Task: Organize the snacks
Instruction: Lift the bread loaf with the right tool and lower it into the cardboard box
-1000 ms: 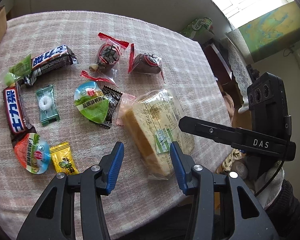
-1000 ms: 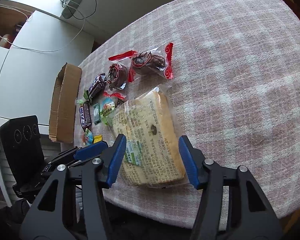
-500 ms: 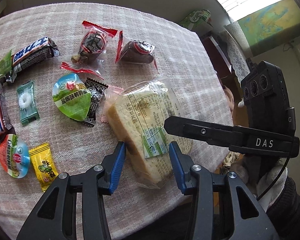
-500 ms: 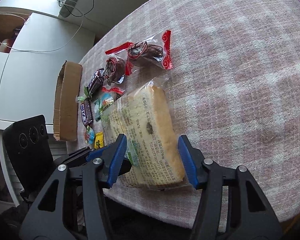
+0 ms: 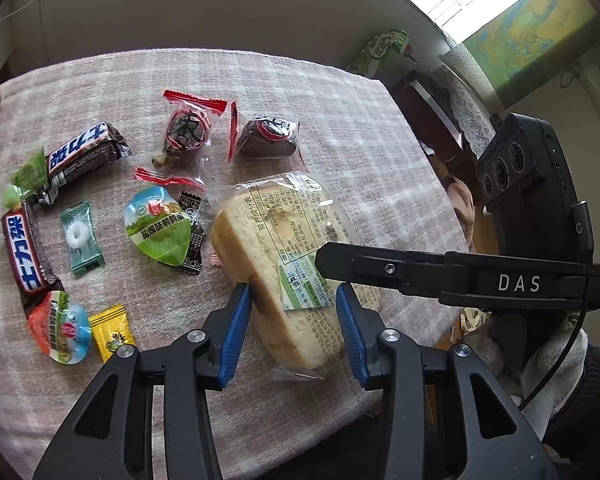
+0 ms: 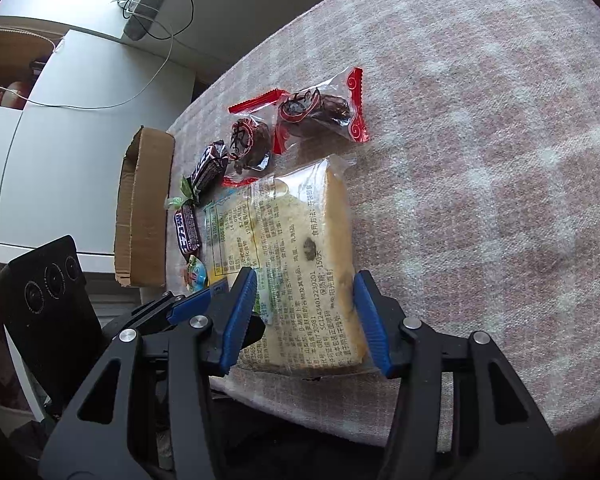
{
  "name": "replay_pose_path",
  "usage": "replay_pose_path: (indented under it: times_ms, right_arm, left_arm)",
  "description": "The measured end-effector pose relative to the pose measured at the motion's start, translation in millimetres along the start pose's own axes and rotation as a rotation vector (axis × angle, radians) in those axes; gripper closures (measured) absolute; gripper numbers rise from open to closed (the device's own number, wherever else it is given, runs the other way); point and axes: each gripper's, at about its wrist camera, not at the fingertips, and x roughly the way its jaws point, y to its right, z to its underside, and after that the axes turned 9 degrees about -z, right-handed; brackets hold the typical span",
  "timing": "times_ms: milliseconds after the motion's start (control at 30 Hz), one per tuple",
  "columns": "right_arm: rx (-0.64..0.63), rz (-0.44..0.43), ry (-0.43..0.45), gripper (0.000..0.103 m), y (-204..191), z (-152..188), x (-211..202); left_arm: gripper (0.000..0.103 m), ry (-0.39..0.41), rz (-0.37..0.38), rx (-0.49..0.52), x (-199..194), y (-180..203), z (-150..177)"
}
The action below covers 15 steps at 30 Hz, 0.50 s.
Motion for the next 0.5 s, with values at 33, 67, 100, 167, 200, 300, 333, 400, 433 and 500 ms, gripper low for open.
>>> replay_pose_path:
  times_ms: [33, 67, 100, 167, 200, 300, 333, 400, 433, 500]
  right_arm:
    - [-0.003, 0.001, 0.000, 0.050, -3.2, -1.3, 0.5]
    - [-0.008, 0.003, 0.002, 0.051, -7.5, -1.6, 1.0]
    - [-0.017, 0.002, 0.004, 0.051, -12.3, -2.6, 1.2]
    - [-0.039, 0.000, 0.006, 0.051, -22.9, -5.5, 2.0]
    - [-0.050, -0.001, 0.006, 0.051, -29.1, -7.4, 3.2]
    - [-0.091, -0.006, 0.000, 0.051, -47.6, -13.4, 7.4]
    - [-0.105, -0.009, -0.002, 0.051, -54.4, -16.1, 9.7]
    - [-0.134, -0.016, -0.011, 0.051, -68.0, -20.8, 15.0]
    - [-0.150, -0.017, -0.016, 0.051, -75.0, -23.4, 18.3]
    - [-0.186, -0.018, -0.029, 0.051, -89.2, -27.3, 25.6]
  left_arm:
    - [0.062, 0.008, -0.004, -0.002, -3.0, -1.4, -0.5]
    - [0.062, 0.018, -0.008, -0.001, -6.4, -2.7, -1.0]
    - [0.062, 0.030, -0.014, 0.000, -11.0, -4.2, -1.0]
    - [0.062, 0.055, -0.020, -0.004, -20.1, -8.5, -1.7]
    - [0.062, 0.066, -0.023, -0.010, -24.5, -11.3, -2.4]
    - [0.062, 0.101, -0.035, -0.039, -37.8, -21.6, -4.8]
    - [0.062, 0.115, -0.040, -0.052, -43.0, -26.5, -5.2]
    - [0.062, 0.139, -0.046, -0.081, -52.6, -37.4, -6.0]
    - [0.062, 0.149, -0.049, -0.096, -57.0, -43.5, -6.3]
    - [0.062, 0.166, -0.059, -0.123, -66.0, -55.8, -6.4]
